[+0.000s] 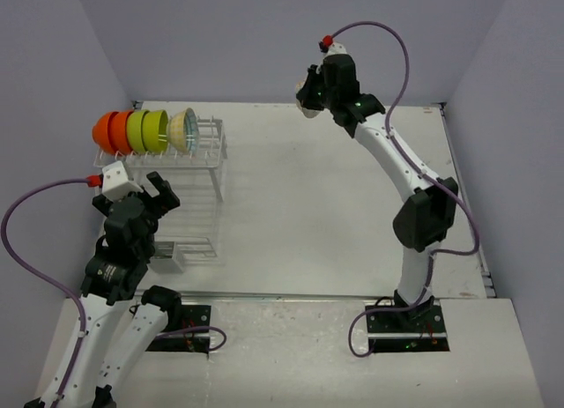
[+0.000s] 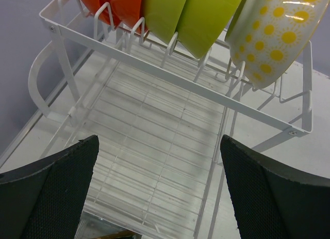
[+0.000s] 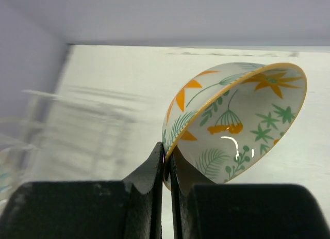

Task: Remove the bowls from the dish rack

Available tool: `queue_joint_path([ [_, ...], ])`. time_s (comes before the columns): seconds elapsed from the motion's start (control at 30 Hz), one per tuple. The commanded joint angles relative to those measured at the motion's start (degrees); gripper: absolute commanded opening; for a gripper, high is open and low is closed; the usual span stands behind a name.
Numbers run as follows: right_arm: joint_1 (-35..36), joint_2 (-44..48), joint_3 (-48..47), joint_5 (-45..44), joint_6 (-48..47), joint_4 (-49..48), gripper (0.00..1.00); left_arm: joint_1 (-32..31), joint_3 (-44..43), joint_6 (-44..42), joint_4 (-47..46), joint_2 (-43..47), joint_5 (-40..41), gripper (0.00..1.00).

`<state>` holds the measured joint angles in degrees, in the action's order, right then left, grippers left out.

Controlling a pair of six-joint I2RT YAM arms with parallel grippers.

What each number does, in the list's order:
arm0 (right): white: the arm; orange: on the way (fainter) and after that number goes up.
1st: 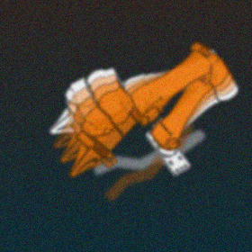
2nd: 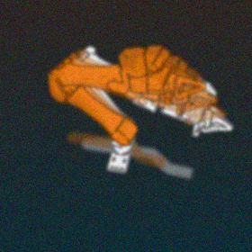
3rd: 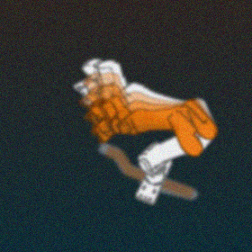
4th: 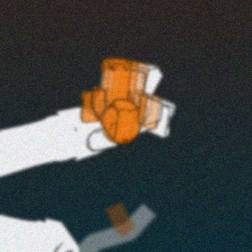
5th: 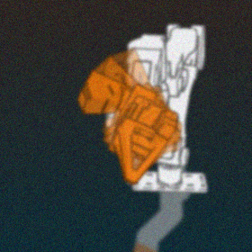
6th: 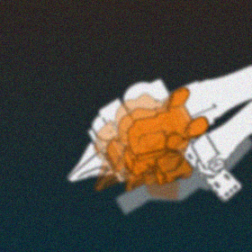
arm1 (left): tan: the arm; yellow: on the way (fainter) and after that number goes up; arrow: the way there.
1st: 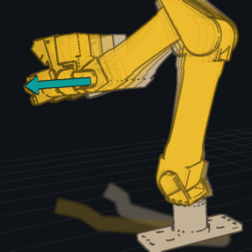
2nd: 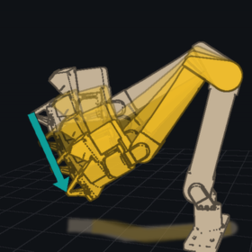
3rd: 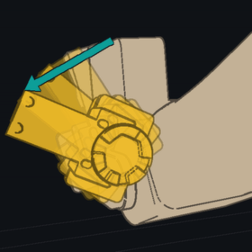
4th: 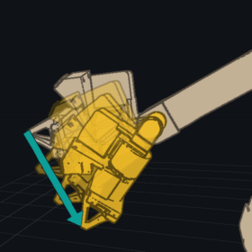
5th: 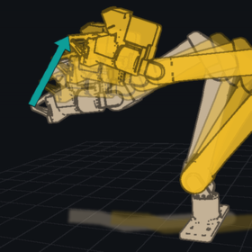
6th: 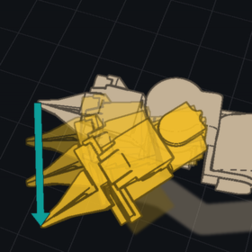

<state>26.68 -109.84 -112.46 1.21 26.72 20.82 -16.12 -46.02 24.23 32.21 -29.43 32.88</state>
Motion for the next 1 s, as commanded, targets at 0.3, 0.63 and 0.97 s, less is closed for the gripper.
queue_joint_path([
  [0.3,1.89,-21.55,-15.51,-23.80,-34.79,21.63,0.00,0.65,-0.12,-1.55,-2.50,-1.51,-0.36,1.00],
  [0.63,3.12,-27.18,-16.39,-20.20,-40.25,25.06,0.02,0.91,-0.12,-1.73,-2.59,-1.16,-0.36,1.00],
  [0.97,3.29,-27.45,-14.89,-15.98,-38.32,28.49,0.21,1.09,-0.12,-1.73,-2.68,-0.45,0.60,1.00],
])
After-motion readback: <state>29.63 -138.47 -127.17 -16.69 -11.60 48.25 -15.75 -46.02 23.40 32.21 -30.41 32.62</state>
